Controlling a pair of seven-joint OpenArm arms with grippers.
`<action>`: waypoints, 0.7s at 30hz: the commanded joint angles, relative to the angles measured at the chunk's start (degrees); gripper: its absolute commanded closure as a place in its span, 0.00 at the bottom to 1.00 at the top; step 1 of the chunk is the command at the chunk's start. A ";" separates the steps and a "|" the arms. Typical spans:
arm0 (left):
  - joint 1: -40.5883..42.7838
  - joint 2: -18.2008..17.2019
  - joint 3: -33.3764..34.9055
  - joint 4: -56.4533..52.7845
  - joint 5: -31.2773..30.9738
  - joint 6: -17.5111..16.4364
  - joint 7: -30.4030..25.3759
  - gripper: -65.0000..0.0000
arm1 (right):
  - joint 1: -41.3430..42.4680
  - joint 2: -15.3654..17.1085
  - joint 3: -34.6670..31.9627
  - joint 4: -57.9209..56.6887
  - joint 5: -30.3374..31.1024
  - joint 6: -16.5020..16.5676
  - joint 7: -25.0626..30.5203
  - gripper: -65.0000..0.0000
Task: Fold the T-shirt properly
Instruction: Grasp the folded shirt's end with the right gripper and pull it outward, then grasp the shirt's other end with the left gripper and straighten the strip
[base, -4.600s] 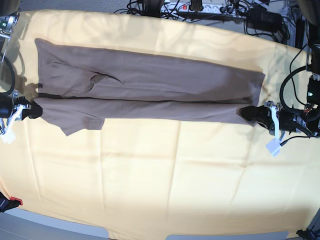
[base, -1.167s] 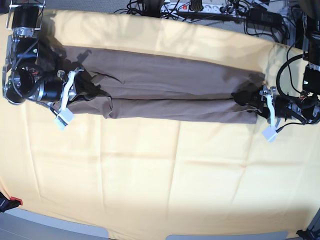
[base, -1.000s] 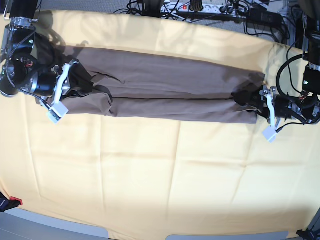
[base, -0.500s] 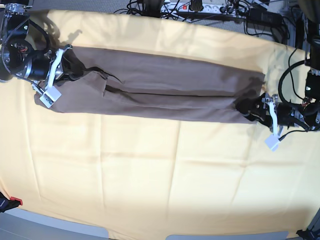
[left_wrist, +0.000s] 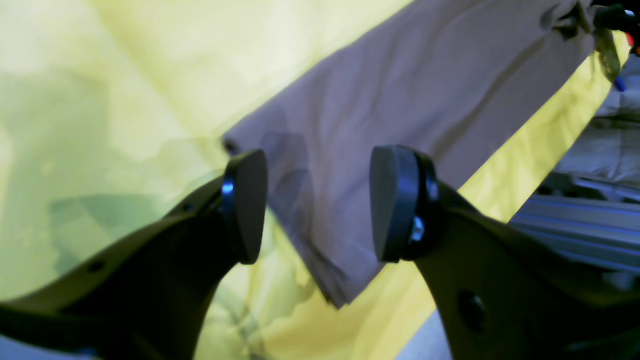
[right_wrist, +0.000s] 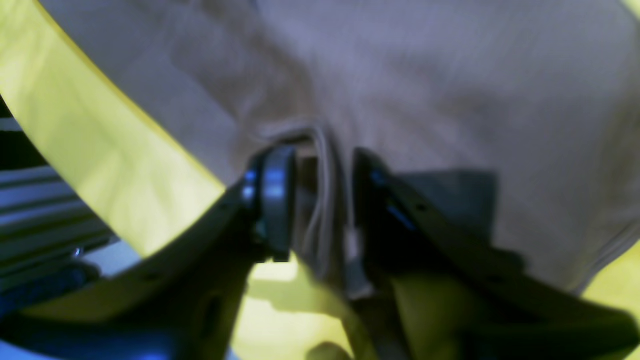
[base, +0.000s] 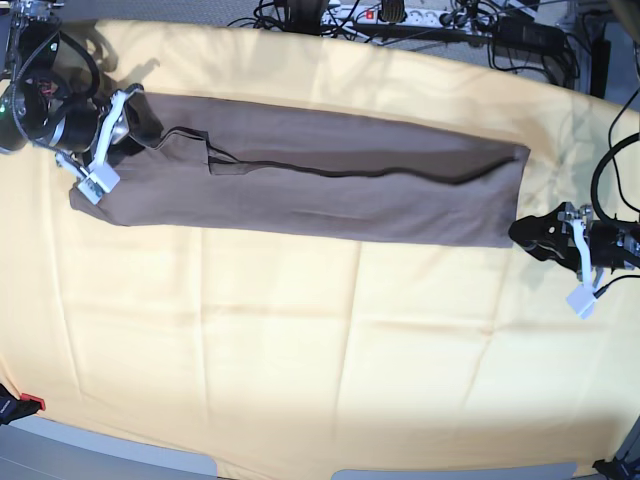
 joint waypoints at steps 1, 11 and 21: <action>-1.51 -1.79 -0.50 0.68 -1.39 -0.30 -0.48 0.47 | 0.48 1.20 0.46 0.74 0.59 0.30 0.76 0.60; -1.79 -5.31 -0.50 0.68 -1.39 -0.30 -0.90 0.48 | 0.66 3.10 7.65 10.60 11.52 0.30 -1.90 0.59; -0.66 -5.66 -4.31 -1.53 -1.39 0.83 -1.75 0.48 | 0.66 -1.36 11.82 4.81 0.39 0.30 16.92 1.00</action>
